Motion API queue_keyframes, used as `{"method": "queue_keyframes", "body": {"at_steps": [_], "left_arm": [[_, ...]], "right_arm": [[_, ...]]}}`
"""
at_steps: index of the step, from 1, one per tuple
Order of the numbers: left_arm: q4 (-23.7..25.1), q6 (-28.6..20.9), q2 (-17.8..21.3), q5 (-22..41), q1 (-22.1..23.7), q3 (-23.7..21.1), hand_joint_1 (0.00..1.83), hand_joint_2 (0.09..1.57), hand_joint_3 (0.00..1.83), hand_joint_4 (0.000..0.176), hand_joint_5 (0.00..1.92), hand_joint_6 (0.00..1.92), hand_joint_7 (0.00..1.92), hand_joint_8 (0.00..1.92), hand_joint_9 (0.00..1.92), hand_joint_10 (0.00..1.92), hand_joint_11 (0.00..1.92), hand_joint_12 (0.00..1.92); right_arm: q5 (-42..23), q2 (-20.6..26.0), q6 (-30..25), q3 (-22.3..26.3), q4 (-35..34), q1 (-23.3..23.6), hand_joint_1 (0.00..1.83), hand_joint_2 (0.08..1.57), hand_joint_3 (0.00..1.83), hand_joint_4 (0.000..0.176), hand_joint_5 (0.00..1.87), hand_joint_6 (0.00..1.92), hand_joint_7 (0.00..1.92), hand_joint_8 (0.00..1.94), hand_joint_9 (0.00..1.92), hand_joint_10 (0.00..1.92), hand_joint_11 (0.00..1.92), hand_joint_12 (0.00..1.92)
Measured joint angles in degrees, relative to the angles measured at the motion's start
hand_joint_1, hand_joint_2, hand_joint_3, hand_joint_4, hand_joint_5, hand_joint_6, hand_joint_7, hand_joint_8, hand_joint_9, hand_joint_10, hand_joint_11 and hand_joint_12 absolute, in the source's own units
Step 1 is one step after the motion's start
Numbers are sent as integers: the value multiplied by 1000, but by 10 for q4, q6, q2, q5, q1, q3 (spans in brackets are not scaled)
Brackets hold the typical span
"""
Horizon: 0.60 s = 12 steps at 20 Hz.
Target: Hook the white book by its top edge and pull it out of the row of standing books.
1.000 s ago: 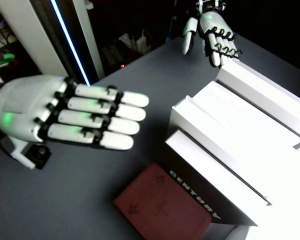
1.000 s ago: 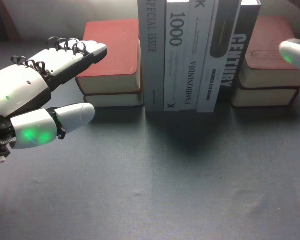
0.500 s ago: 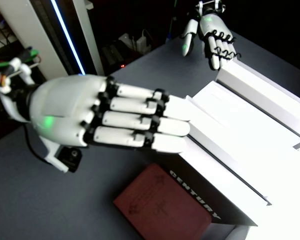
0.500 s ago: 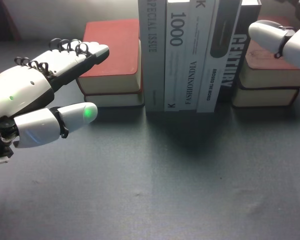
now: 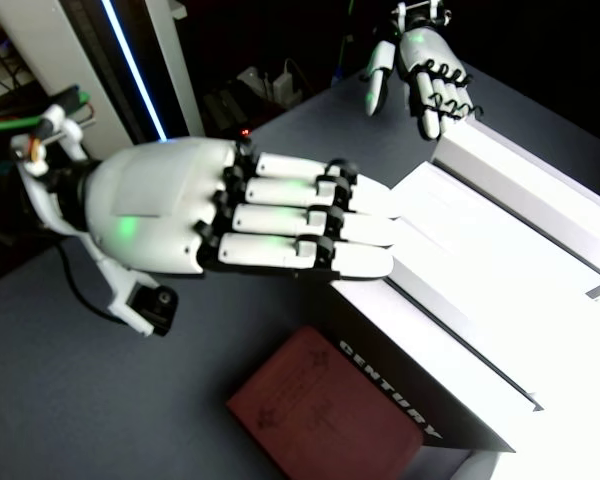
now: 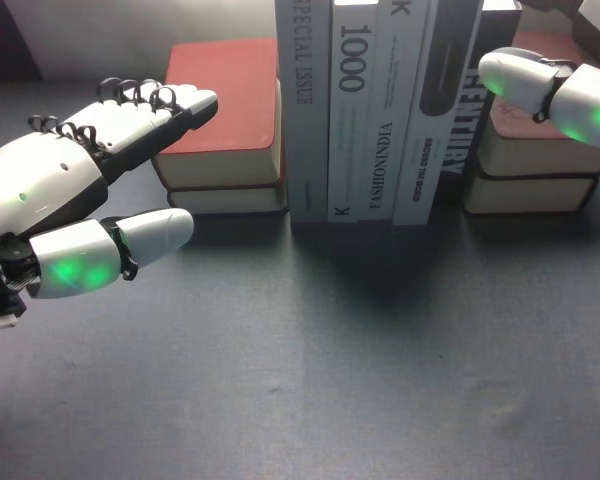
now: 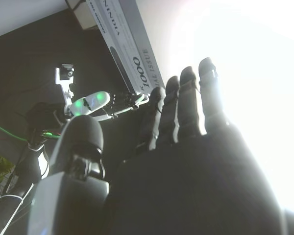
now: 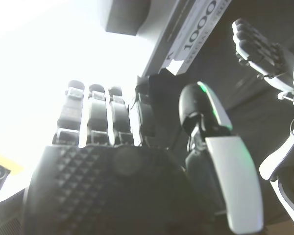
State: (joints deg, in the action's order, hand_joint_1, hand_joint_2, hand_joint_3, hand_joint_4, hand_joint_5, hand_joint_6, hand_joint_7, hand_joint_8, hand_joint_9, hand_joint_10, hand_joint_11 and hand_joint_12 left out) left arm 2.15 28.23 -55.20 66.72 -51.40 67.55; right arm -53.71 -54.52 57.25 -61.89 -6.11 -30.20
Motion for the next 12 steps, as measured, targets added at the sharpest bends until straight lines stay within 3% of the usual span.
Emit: {"method": "queue_keyframes", "body": {"at_steps": [2,5,10,12], "left_arm": [[-2,0,0,1,-3,0,52,1461,2,12,0,0,0,0,0,0,0,0],[-10,0,0,8,-6,0,61,1451,0,10,5,1,0,0,0,0,0,0],[-14,0,1,15,-11,-3,28,1462,4,0,1,0,0,0,0,0,0,0],[-19,0,5,19,-13,-6,43,1461,1,4,5,1,0,0,0,0,0,0]], "right_arm": [[-7,0,0,4,1,0,336,1402,0,0,406,568,53,9,0,0,0,0],[-30,2,-2,17,2,-16,200,1446,2,0,284,822,68,2,0,0,0,0],[-88,20,-45,42,23,-74,172,1460,4,0,312,842,22,0,0,0,0,0],[-117,29,-63,55,30,-103,141,1471,4,0,307,778,0,0,0,0,0,0]]}}
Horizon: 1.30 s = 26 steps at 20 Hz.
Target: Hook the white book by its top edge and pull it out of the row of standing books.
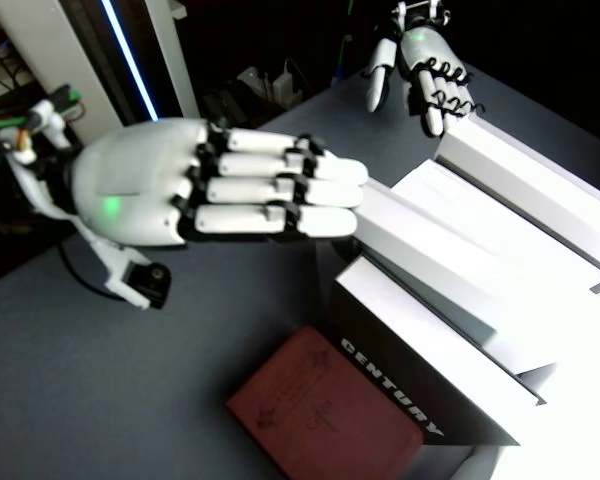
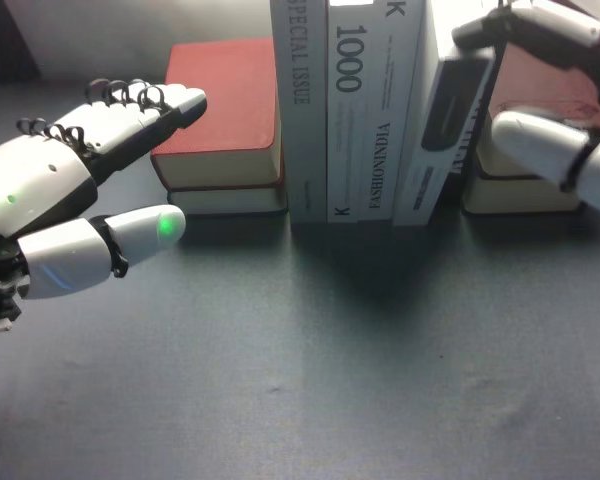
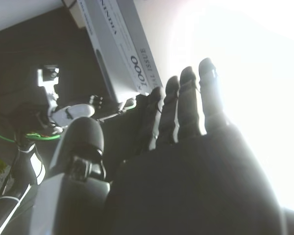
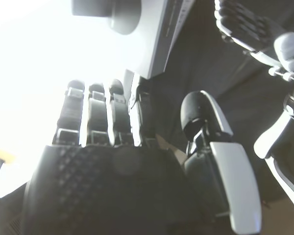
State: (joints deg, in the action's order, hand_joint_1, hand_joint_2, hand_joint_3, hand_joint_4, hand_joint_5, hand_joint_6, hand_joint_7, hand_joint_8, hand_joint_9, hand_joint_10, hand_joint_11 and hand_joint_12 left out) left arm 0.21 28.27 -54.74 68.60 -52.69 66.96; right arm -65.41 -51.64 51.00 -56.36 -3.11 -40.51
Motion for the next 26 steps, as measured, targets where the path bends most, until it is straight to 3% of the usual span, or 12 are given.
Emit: {"method": "queue_keyframes", "body": {"at_steps": [4,7,11,12,13,15,17,19,21,22,25,26], "left_arm": [[-11,2,0,4,-6,-1,97,1449,0,0,24,4,0,0,0,0,0,0],[-14,5,4,15,-11,-6,123,1449,0,0,37,10,0,0,0,0,0,0],[-23,6,6,16,-12,-6,12,1438,0,6,1,0,0,0,0,0,0,0],[-23,6,6,15,-12,-6,40,1441,0,0,1,0,0,0,0,0,0,0],[-21,6,6,17,-12,-6,64,1444,0,0,9,2,0,0,0,0,0,0],[-23,7,6,16,-12,-7,32,1445,1,0,2,1,0,0,0,0,0,0],[-23,6,6,17,-12,-7,41,1447,1,0,0,0,0,0,0,0,0,0],[-23,7,6,17,-12,-7,56,1446,0,0,0,0,0,0,0,0,0,0],[-25,6,6,18,-15,-7,45,1445,0,4,0,0,0,0,0,0,0,0],[-26,7,6,17,-18,-7,62,1449,0,1,0,0,0,0,0,0,0,0],[-27,6,6,21,-19,-10,175,1443,0,0,34,8,0,0,0,0,0,0],[-30,8,6,25,-24,-11,185,1441,0,22,3,0,0,0,0,0,0,0]], "right_arm": [[-47,9,-39,21,23,-60,303,1476,1,0,346,749,61,16,0,0,0,0],[-44,8,-63,36,41,-104,232,1427,0,0,433,535,136,10,0,0,0,0],[-41,8,-99,47,50,-155,222,1416,0,0,473,477,179,8,14,6,0,0],[-41,7,-107,49,52,-163,213,1425,1,0,562,306,250,5,96,48,0,290],[-46,7,-121,50,54,-180,257,1434,1,0,595,269,320,10,238,129,0,979],[-46,0,-141,50,53,-202,269,1444,2,0,596,264,485,39,433,240,1,1546],[-37,-3,-156,51,58,-213,308,1453,1,0,598,261,644,43,569,403,188,1576],[-44,-2,-158,53,50,-214,313,1491,6,0,570,328,717,51,433,765,83,1673],[-53,0,-156,54,42,-214,322,1479,0,0,498,469,752,87,324,935,2,1670],[-61,5,-148,59,32,-214,273,1489,1,0,361,567,667,73,227,992,0,1610],[-103,27,-116,70,-4,-226,179,1511,6,0,188,586,475,6,114,835,0,1428],[-126,37,-101,71,-34,-238,52,1530,7,0,93,462,280,0,15,624,0,1187]]}}
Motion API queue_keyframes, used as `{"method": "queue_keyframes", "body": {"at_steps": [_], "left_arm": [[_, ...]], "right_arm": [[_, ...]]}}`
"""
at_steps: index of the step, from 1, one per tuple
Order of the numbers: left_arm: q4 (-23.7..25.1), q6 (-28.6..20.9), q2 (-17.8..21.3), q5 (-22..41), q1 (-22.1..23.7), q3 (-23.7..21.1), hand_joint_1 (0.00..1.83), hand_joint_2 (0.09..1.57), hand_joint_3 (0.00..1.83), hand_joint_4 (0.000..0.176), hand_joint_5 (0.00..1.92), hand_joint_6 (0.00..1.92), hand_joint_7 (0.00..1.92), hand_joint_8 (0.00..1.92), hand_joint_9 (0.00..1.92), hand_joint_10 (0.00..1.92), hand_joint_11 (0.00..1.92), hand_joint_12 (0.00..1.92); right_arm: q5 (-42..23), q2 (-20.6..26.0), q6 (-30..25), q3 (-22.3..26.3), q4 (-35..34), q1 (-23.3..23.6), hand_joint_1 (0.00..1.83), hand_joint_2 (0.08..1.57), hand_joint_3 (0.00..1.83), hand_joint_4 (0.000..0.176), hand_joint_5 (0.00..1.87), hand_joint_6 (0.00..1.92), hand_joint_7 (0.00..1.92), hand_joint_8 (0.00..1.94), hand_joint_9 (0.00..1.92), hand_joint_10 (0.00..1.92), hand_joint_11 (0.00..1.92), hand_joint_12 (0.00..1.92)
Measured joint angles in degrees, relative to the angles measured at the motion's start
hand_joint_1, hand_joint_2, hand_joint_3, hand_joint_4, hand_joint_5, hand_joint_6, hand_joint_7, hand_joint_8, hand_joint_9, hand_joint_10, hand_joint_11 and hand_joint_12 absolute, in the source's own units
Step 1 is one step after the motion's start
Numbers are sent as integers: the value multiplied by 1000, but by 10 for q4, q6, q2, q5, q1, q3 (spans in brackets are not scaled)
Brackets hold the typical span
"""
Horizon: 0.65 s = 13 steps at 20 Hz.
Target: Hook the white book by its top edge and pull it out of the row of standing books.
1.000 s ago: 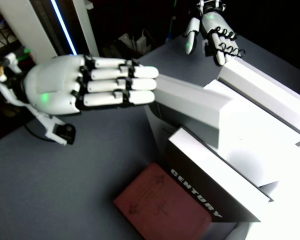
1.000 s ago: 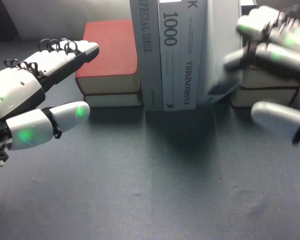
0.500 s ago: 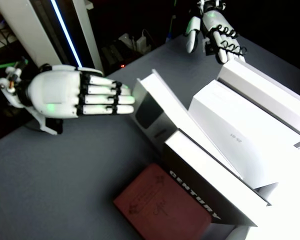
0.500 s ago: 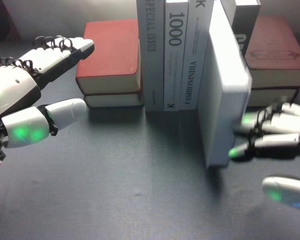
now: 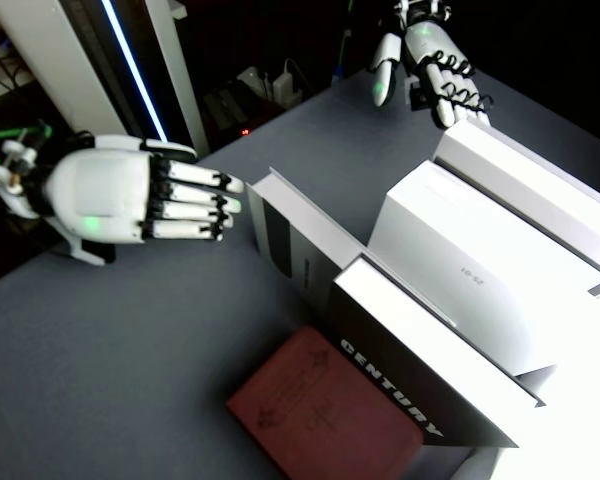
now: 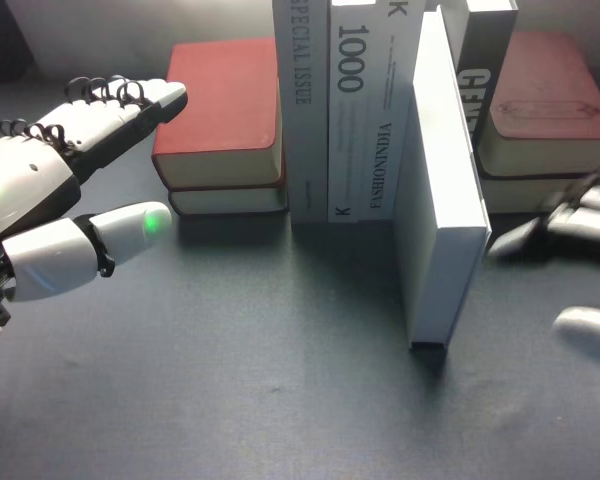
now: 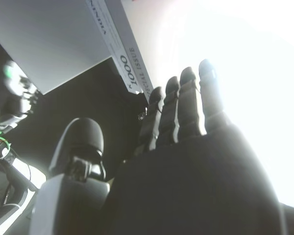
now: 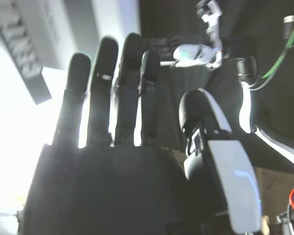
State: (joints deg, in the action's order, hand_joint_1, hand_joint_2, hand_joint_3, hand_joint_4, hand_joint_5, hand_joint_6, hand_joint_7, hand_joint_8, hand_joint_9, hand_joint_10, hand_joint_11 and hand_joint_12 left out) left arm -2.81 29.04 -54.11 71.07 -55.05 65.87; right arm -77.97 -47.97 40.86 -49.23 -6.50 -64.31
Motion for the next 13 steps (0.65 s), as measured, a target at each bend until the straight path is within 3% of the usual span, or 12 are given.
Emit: {"method": "queue_keyframes", "body": {"at_steps": [1,3,4,5,6,7,8,9,10,11,12,13], "left_arm": [[-2,2,0,3,-1,-1,185,1441,0,22,3,0,0,0,0,0,0,0],[-5,3,0,6,-4,-2,157,1451,2,35,0,0,0,0,0,0,0,0],[-9,4,0,11,-6,-3,153,1453,2,32,0,0,0,0,0,0,0,0],[-14,5,0,18,-11,-5,139,1456,3,45,0,0,0,0,0,0,0,0],[-19,5,0,20,-16,-7,190,1449,0,47,0,0,0,0,0,0,0,0],[-17,5,0,19,-17,-7,186,1452,0,60,0,0,0,0,0,0,0,0],[-20,5,0,22,-18,-8,344,1454,0,69,0,0,0,0,0,0,0,0],[-24,5,0,31,-21,-9,394,1455,0,83,0,0,0,0,0,0,0,0],[-29,5,1,40,-24,-10,484,1456,0,96,0,0,0,0,0,0,0,0],[-34,5,1,47,-27,-11,499,1450,0,65,0,0,0,0,0,0,0,0],[-39,5,1,57,-29,-12,434,1457,0,64,0,0,0,0,0,0,0,0],[-45,5,2,68,-31,-14,421,1455,0,85,0,0,0,0,0,0,0,0]], "right_arm": [[-6,3,6,1,-12,-5,52,1530,7,0,93,462,280,0,15,624,0,1187],[-28,6,15,3,-48,-23,53,1510,0,0,47,341,143,0,0,398,0,913],[-40,6,19,4,-60,-32,27,1510,0,0,22,257,44,0,0,151,0,534],[-48,6,21,4,-68,-39,16,1491,0,0,36,66,8,0,0,29,0,106],[-54,6,22,5,-77,-45,13,1478,0,3,21,19,1,0,0,5,0,20],[-61,10,23,6,-86,-45,12,1473,0,13,3,3,0,0,0,0,0,3],[-69,15,26,6,-92,-46,116,1495,0,14,0,0,0,0,0,0,0,0],[-86,20,28,6,-99,-46,86,1517,7,0,0,0,0,0,0,0,0,0],[-103,25,29,6,-105,-46,81,1530,12,0,0,0,0,0,0,0,0,0],[-113,28,30,6,-110,-46,85,1545,19,0,0,0,0,0,0,0,0,0],[-122,31,31,6,-114,-46,92,1566,28,0,0,0,0,0,0,0,0,0],[-127,37,37,6,-114,-47,60,1555,68,0,0,0,0,0,16,39,0,286]]}}
